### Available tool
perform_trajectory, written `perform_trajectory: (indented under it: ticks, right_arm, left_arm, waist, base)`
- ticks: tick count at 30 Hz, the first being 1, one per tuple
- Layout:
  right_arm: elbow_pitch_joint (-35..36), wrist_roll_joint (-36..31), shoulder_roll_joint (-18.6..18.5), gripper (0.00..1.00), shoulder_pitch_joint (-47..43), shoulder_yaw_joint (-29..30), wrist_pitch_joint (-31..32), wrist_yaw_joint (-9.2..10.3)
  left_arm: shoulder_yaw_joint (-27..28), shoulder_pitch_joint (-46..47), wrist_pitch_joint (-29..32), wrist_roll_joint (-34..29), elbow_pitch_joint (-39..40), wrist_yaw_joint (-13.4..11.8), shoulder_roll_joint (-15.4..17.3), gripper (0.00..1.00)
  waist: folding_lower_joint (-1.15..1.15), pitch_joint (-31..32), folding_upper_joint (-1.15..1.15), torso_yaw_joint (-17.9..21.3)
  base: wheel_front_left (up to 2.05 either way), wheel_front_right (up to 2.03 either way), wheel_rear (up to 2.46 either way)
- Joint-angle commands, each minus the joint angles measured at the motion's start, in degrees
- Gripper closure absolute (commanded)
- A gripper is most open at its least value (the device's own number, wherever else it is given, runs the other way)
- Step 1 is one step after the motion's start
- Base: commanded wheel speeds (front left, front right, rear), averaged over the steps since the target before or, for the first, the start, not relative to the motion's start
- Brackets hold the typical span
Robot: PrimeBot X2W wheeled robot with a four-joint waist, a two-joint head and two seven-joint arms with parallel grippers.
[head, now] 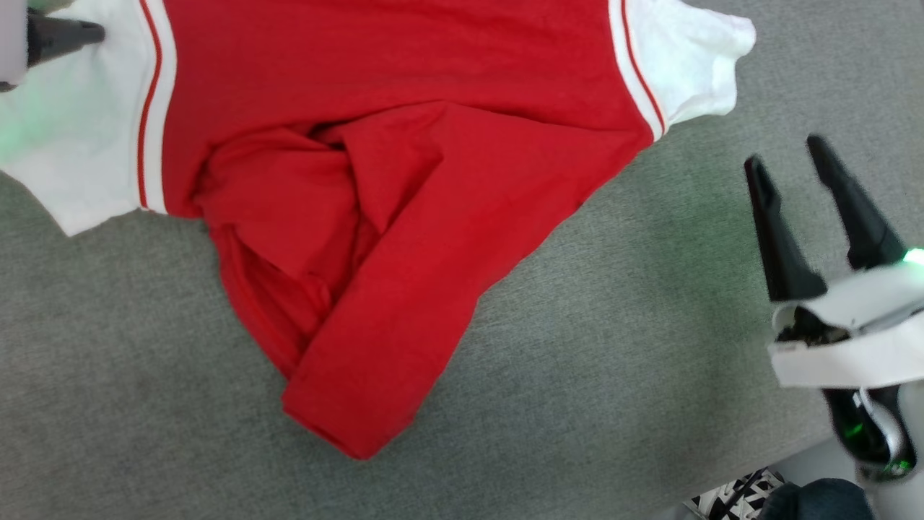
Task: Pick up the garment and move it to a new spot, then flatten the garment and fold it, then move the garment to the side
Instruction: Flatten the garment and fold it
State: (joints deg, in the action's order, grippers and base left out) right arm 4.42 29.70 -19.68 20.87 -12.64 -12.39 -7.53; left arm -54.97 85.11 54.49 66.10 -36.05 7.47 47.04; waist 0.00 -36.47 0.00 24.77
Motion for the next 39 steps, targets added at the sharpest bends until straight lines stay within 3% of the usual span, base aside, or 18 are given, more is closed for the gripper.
perform_trajectory:
  ticks: [1, 8, 13, 16, 21, 25, 28, 32, 33, 35, 36, 39]
  right_arm:
    - [0.51, -0.04, -0.41, 0.0, 1.37, -0.23, 0.34, 0.08]
    - [-0.39, 3.25, -8.17, 0.0, 12.75, -6.5, 10.59, 0.08]
    - [-5.06, 11.49, -17.18, 0.0, 26.13, -18.71, 25.41, 0.08]
    - [-10.5, 17.15, -20.2, 0.0, 34.38, -22.11, 30.72, 0.08]
    - [-21.39, 21.8, -21.93, 0.0, 46.37, -27.17, 36.82, 0.08]
    - [-29.62, 22.92, -20.18, 0.0, 52.21, -33.67, 40.26, 0.08]
    - [-33.61, 25.53, -19.03, 0.0, 54.67, -38.82, 44.56, 0.08]
    - [-33.38, 29.91, -17.9, 0.0, 56.59, -43.63, 46.1, 0.01]
    - [-33.39, 30.59, -18.12, 0.07, 57.21, -44.26, 45.27, 0.01]
    - [-32.82, 31.72, -18.52, 0.92, 58.02, -46.32, 44.09, 0.01]
    - [-32.61, 32.11, -18.73, 1.0, 58.37, -47.03, 42.98, 0.01]
    - [-32.58, 32.63, -19.94, 1.0, 60.23, -48.63, 38.52, 0.06]
  left_arm:
    - [-3.76, -5.97, 1.93, 0.79, -0.96, 0.02, -2.67, 1.0]
    - [-5.87, -4.07, -0.92, 1.98, 0.6, 0.09, -4.03, 1.0]
    - [-7.08, -2.07, -2.59, 3.42, 1.55, 0.1, -6.1, 1.0]
    - [-7.82, -0.6, -3.26, 4.18, 1.72, 0.1, -7.42, 1.0]
    - [-9.77, 1.29, -4.28, 4.73, 1.68, 0.06, -8.13, 1.0]
    - [-11.35, 2.01, -5.7, 5.52, 1.88, -0.04, -8.79, 1.0]
    - [-12.62, 2.39, -6.45, 6.16, 1.93, -0.05, -8.88, 1.0]
    - [-14.01, 3.12, -7.49, 7.05, 1.76, -0.08, -8.63, 1.0]
    - [-14.16, 3.35, -7.89, 7.23, 1.79, -0.07, -8.63, 1.0]
    - [-14.58, 3.76, -8.55, 7.68, 1.67, -0.08, -8.76, 1.0]
    - [-14.7, 3.92, -9.19, 8.01, 1.64, -0.08, -8.88, 1.0]
    - [-14.86, 4.1, -11.94, 8.8, 2.23, -0.07, -9.33, 1.0]
  waist:
    - [0.0, 0.0, 0.0, -0.54]
    - [0.0, -1.02, 0.0, -2.64]
    - [0.0, -2.12, 0.0, -5.1]
    - [0.0, -3.22, 0.0, -6.67]
    - [0.0, -4.91, 0.0, -8.08]
    - [0.0, -5.9, 0.0, -8.76]
    - [0.0, -6.32, 0.0, -8.95]
    - [0.0, -6.43, 0.0, -9.02]
    - [0.0, -6.49, 0.0, -9.09]
    - [0.0, -6.43, 0.0, -9.25]
    - [0.0, -6.33, 0.0, -9.41]
    - [0.0, -5.51, 0.0, -10.2]
  base:
    - [0.0, 0.0, 0.0]
    - [0.0, 0.0, 0.0]
    - [0.0, 0.0, 0.0]
    - [0.0, 0.0, 0.0]
    - [0.0, 0.0, 0.0]
    - [0.0, 0.0, 0.0]
    - [0.0, 0.0, 0.0]
    - [0.0, 0.0, 0.0]
    - [0.0, 0.0, 0.0]
    - [0.0, 0.0, 0.0]
    - [0.0, 0.0, 0.0]
    - [0.0, 0.0, 0.0]
